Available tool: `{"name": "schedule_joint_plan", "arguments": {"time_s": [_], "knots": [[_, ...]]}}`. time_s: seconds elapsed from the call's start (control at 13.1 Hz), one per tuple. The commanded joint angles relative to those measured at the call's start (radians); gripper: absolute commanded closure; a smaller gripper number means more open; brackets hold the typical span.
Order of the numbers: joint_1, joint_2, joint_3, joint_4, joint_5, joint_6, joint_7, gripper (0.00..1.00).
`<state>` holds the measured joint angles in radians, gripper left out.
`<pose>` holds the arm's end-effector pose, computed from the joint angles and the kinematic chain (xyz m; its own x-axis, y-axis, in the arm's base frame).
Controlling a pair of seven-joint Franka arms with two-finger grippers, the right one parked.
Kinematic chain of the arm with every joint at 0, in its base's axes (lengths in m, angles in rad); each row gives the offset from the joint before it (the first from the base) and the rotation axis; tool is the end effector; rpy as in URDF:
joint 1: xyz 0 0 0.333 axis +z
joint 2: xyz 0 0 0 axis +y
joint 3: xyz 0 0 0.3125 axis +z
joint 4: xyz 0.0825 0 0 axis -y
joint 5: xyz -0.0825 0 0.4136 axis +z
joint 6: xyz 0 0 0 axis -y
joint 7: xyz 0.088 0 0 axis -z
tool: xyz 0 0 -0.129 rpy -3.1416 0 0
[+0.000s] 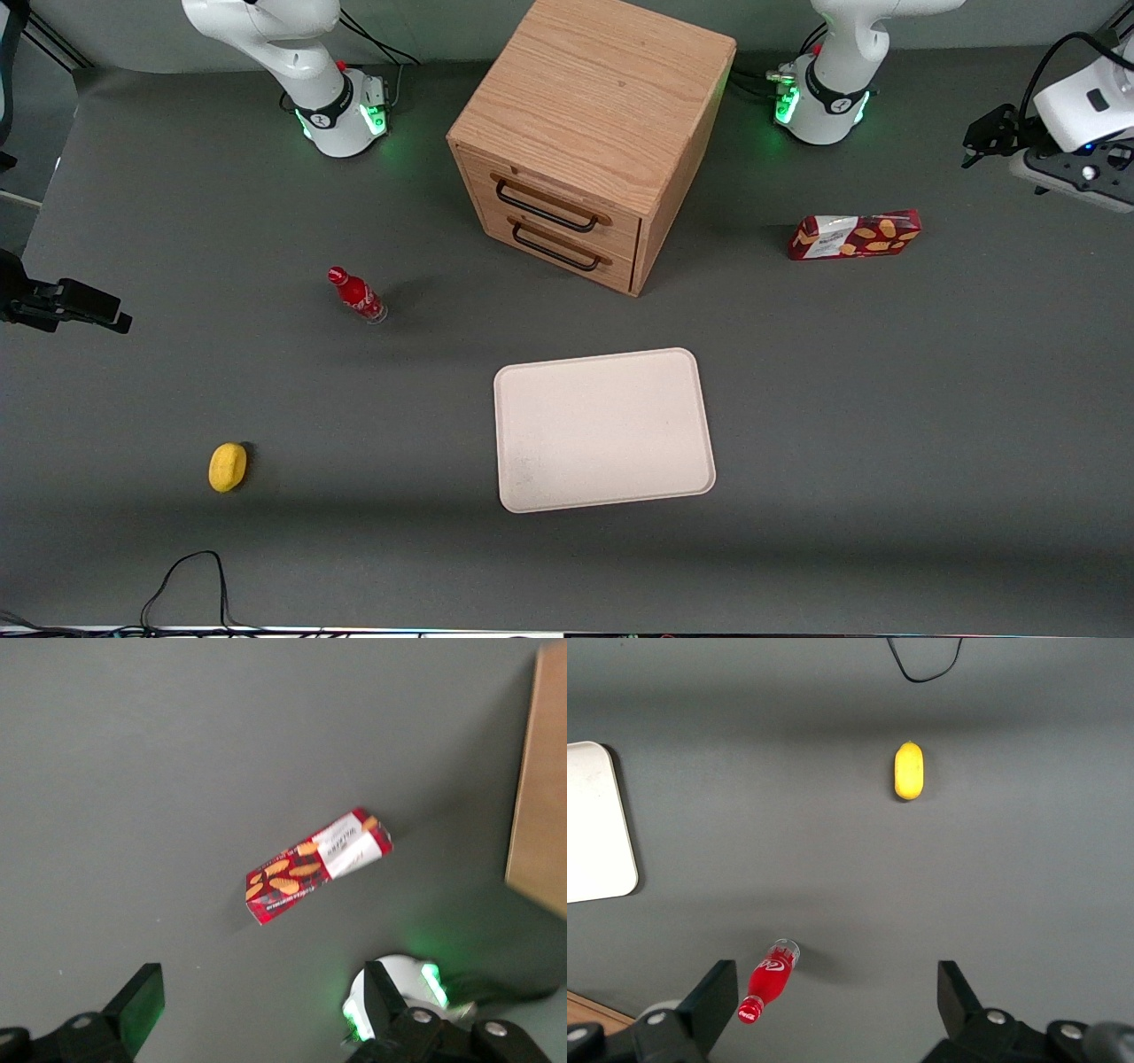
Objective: Place red cookie box on tray
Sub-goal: 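Lower the open left gripper onto the red cookie box and close it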
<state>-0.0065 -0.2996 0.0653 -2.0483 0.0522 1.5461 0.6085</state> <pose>0.4673 0.0366 0.5196 0.8291 -0.5280 -0.1839 -0.5209 -0.8490 0.0890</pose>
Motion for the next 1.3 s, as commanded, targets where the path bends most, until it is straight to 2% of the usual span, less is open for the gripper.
{"name": "schedule_joint_plan", "arguments": {"time_s": [0.0, 0.23, 0.38, 0.61, 0.76, 0.99, 1.22], "knots": [[0.028, -0.026, 0.034, -0.117, 0.012, 0.07, 0.247, 0.0], [0.054, -0.038, 0.057, -0.309, 0.012, 0.269, 0.509, 0.0], [0.057, -0.05, 0.048, -0.429, 0.012, 0.375, 0.527, 0.0], [0.062, -0.064, -0.071, -0.576, 0.012, 0.526, 0.533, 0.0], [0.063, -0.061, -0.116, -0.674, 0.011, 0.631, 0.533, 0.0], [0.062, -0.03, -0.131, -0.817, 0.011, 0.845, 0.533, 0.0], [0.049, 0.043, -0.133, -0.88, 0.012, 1.009, 0.533, 0.0]]}}
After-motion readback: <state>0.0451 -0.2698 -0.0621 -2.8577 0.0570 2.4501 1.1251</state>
